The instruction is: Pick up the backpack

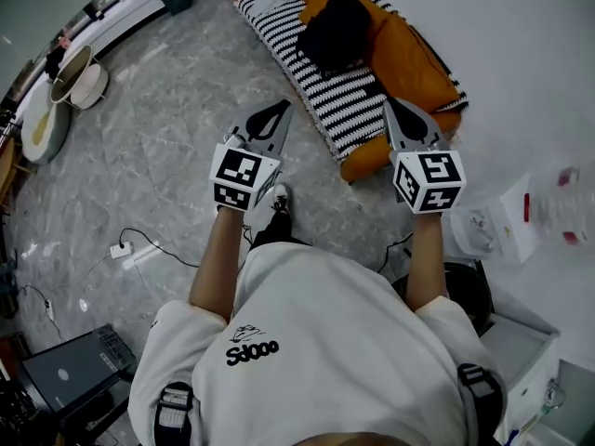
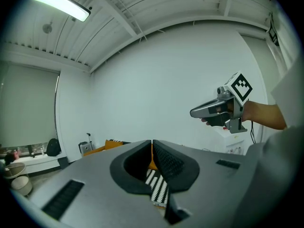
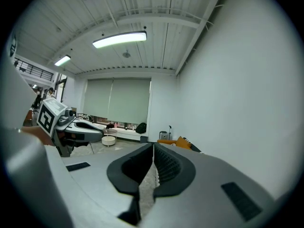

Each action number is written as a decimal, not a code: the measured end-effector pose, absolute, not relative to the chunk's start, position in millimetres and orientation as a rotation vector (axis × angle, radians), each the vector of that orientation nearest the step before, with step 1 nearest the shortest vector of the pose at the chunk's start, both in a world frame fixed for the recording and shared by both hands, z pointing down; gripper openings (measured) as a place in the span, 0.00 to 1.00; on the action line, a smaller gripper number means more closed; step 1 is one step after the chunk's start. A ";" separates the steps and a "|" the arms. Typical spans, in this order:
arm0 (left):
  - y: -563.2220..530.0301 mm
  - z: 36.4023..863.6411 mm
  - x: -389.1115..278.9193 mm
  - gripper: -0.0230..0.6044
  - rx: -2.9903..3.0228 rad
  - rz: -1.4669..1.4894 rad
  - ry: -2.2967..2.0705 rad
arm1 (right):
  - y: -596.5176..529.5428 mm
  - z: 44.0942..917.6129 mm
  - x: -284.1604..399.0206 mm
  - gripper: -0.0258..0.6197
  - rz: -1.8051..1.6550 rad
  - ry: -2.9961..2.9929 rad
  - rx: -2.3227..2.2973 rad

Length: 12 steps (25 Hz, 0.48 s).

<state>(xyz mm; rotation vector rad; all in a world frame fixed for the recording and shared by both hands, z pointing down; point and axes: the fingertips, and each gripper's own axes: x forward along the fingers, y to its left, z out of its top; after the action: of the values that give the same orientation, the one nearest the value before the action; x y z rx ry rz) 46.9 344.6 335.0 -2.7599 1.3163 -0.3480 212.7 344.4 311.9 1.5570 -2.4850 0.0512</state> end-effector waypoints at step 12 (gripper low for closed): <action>174.3 326.4 8.9 0.08 -2.826 -0.346 1.213 | 186.1 301.7 170.1 0.10 0.102 -2.435 1.630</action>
<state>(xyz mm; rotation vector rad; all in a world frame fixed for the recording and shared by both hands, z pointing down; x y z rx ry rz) 8.9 174.3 326.4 -2.8260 1.2128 -0.3459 170.1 186.1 301.7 1.6301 -2.4347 0.1023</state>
